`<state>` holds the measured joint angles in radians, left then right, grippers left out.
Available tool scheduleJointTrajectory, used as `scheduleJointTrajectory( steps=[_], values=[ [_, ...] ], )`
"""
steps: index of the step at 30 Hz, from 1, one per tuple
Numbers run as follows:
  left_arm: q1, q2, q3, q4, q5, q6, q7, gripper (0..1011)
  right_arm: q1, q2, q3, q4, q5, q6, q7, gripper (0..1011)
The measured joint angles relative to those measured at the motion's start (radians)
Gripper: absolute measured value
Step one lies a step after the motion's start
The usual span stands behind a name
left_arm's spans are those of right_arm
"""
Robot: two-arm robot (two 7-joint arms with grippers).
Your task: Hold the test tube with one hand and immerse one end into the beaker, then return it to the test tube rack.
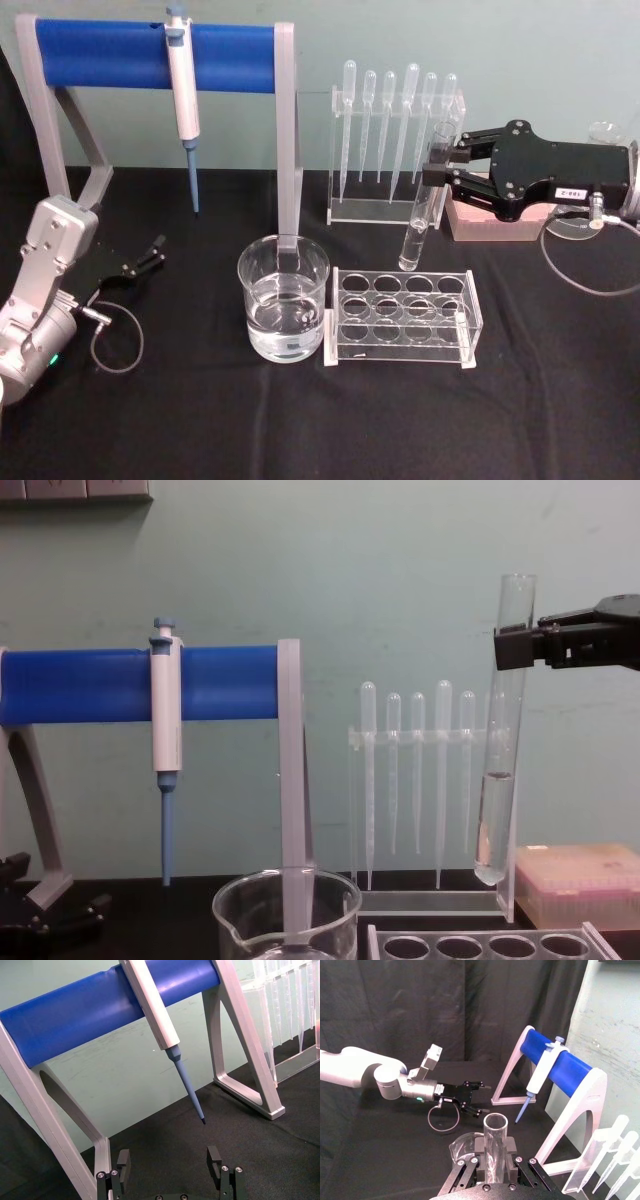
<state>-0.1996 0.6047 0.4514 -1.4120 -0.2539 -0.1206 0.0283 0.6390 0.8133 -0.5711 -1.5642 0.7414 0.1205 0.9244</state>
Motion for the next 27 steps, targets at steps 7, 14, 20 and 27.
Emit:
scheduleJointTrajectory(
  steps=[7,14,20,27],
  values=[
    [0.000,0.000,0.000,0.000,0.000,0.000,0.000,1000,0.000,0.000,0.000,0.000,0.000,0.000,0.000,242],
    [0.000,0.000,0.000,0.000,0.000,0.000,0.000,1000,0.000,0.000,0.000,0.000,0.000,0.000,0.000,242],
    [0.000,0.000,0.000,0.000,0.000,0.000,0.000,1000,0.000,0.000,0.000,0.000,0.000,0.000,0.000,242],
    [0.000,0.000,0.000,0.000,0.000,0.000,0.000,1000,0.000,0.000,0.000,0.000,0.000,0.000,0.000,242]
  ],
)
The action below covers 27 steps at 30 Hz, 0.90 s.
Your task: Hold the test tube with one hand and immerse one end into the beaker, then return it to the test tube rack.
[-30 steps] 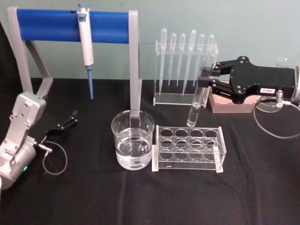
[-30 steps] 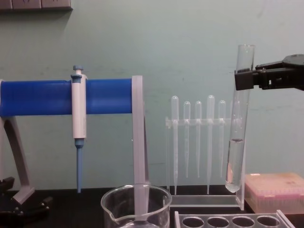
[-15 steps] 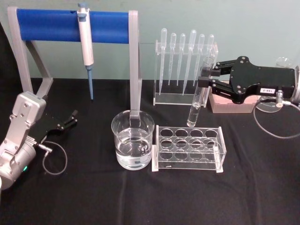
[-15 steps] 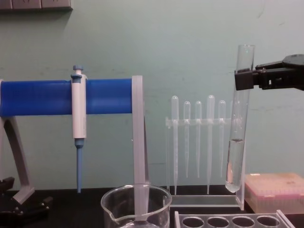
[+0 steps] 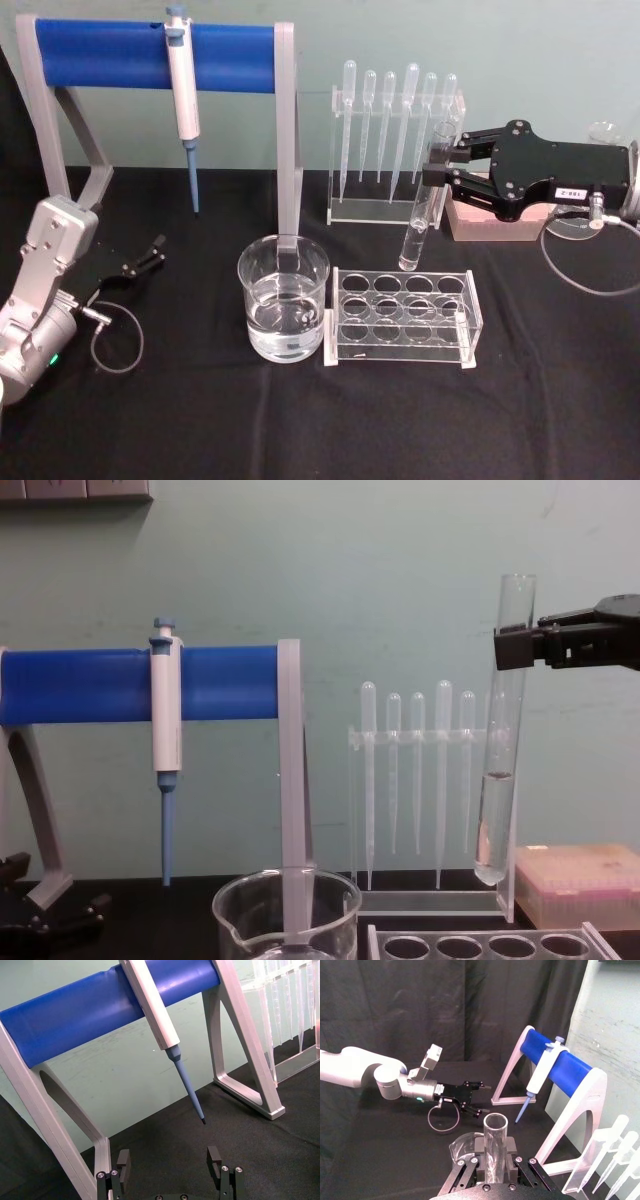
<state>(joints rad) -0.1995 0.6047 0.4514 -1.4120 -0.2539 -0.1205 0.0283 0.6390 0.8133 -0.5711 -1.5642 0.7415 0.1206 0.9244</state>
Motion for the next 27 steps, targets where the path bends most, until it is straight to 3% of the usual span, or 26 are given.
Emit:
scheduleJointTrajectory(
  steps=[27],
  values=[
    [0.000,0.000,0.000,0.000,0.000,0.000,0.000,1000,0.000,0.000,0.000,0.000,0.000,0.000,0.000,242]
  ],
)
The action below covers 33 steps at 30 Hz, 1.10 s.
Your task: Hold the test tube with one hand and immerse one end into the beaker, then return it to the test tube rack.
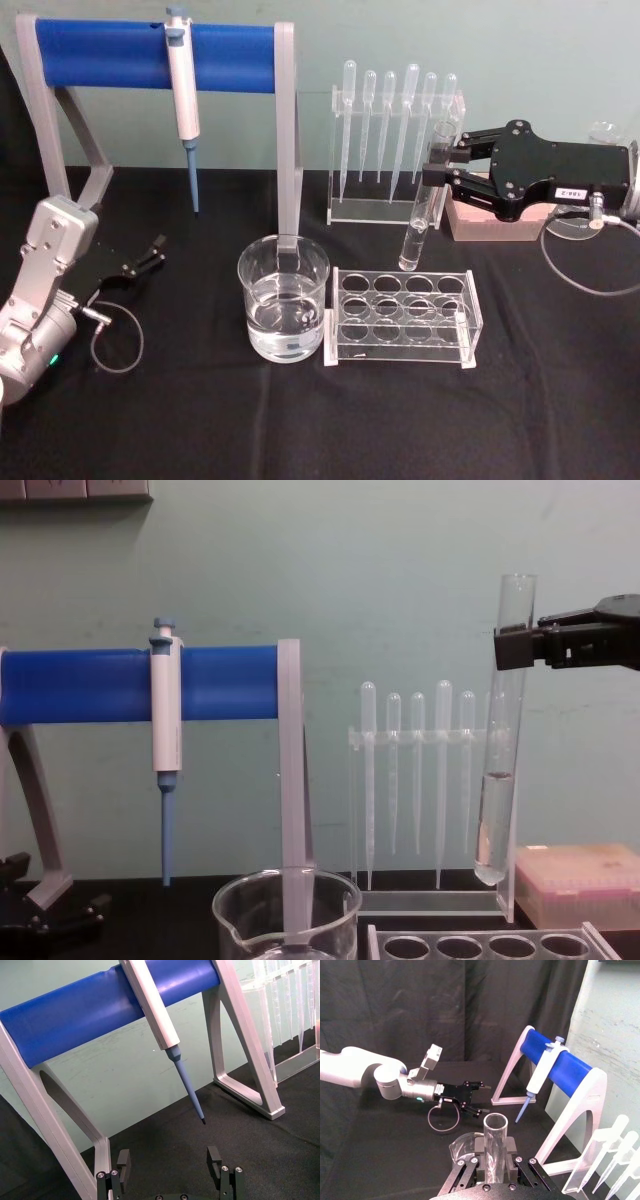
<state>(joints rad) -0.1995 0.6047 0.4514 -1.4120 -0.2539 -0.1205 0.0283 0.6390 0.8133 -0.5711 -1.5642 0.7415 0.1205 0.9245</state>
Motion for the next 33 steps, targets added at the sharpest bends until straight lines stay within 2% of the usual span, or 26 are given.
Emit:
scheduleJointTrajectory(
  steps=[33],
  values=[
    [0.000,0.000,0.000,0.000,0.000,0.000,0.000,1000,0.009,-0.005,-0.006,0.007,0.000,-0.001,0.006,242]
  ],
)
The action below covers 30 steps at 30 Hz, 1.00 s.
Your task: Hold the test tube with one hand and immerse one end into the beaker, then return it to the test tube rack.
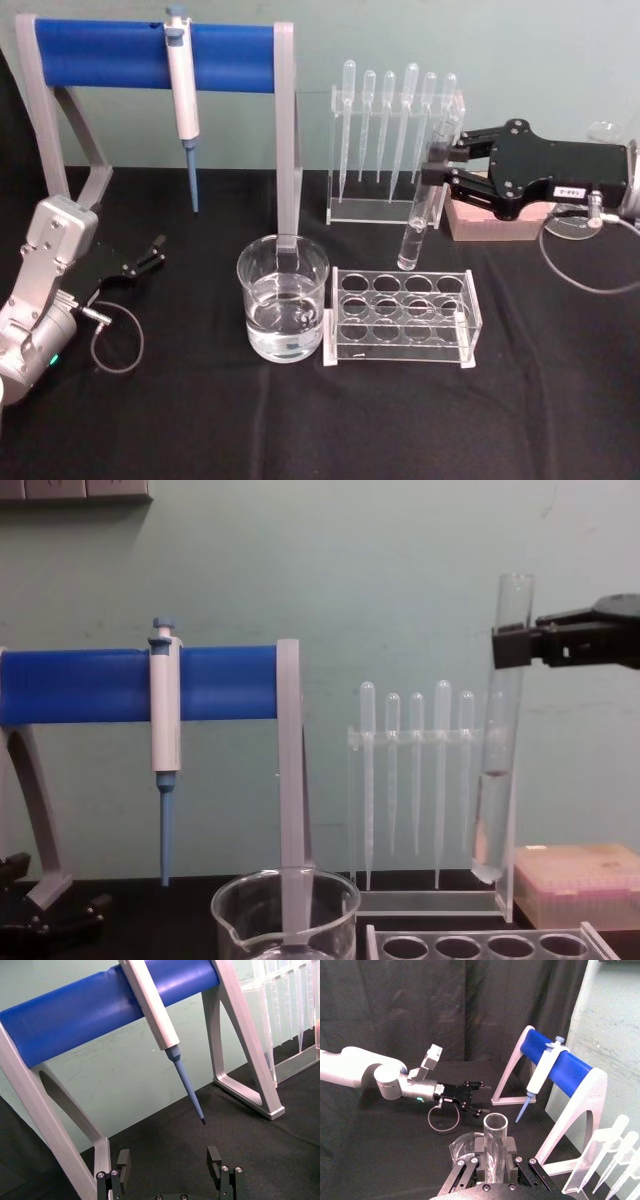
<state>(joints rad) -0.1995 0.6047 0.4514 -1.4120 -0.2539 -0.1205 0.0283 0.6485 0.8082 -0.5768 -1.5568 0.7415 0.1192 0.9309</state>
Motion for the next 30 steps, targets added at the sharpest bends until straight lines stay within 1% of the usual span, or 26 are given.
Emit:
scheduleJointTrajectory(
  steps=[2,3,6,8,10,13,19,20,24,30],
  values=[
    [0.000,0.000,0.000,0.000,0.000,0.000,0.000,1000,0.015,-0.010,-0.007,0.012,0.000,-0.003,0.013,242],
    [0.000,0.000,0.000,0.000,0.000,0.000,0.000,1000,0.032,-0.022,-0.016,0.025,0.000,-0.005,0.024,242],
    [0.000,0.000,0.000,0.000,0.000,0.000,0.000,1000,0.047,-0.032,-0.023,0.037,-0.001,-0.006,0.035,242],
    [0.000,0.000,0.000,0.000,0.000,0.000,0.000,1000,0.073,-0.051,-0.039,0.058,-0.001,-0.007,0.049,242],
    [0.000,0.000,0.000,0.000,0.000,0.000,0.000,1000,0.087,-0.063,-0.047,0.070,-0.001,-0.008,0.055,242],
    [0.000,0.000,0.000,0.000,0.000,0.000,0.000,1000,0.120,-0.096,-0.071,0.099,-0.005,-0.012,0.069,242],
    [0.000,0.000,0.000,0.000,0.000,0.000,0.000,1000,0.164,-0.148,-0.104,0.145,-0.011,-0.019,0.086,242],
    [0.000,0.000,0.000,0.000,0.000,0.000,0.000,1000,0.175,-0.164,-0.115,0.158,-0.012,-0.022,0.091,242],
    [0.000,0.000,0.000,0.000,0.000,0.000,0.000,1000,0.199,-0.197,-0.138,0.186,-0.017,-0.026,0.102,242],
    [0.000,0.000,0.000,0.000,0.000,0.000,0.000,1000,0.228,-0.233,-0.171,0.220,-0.027,-0.032,0.114,242]
  ],
)
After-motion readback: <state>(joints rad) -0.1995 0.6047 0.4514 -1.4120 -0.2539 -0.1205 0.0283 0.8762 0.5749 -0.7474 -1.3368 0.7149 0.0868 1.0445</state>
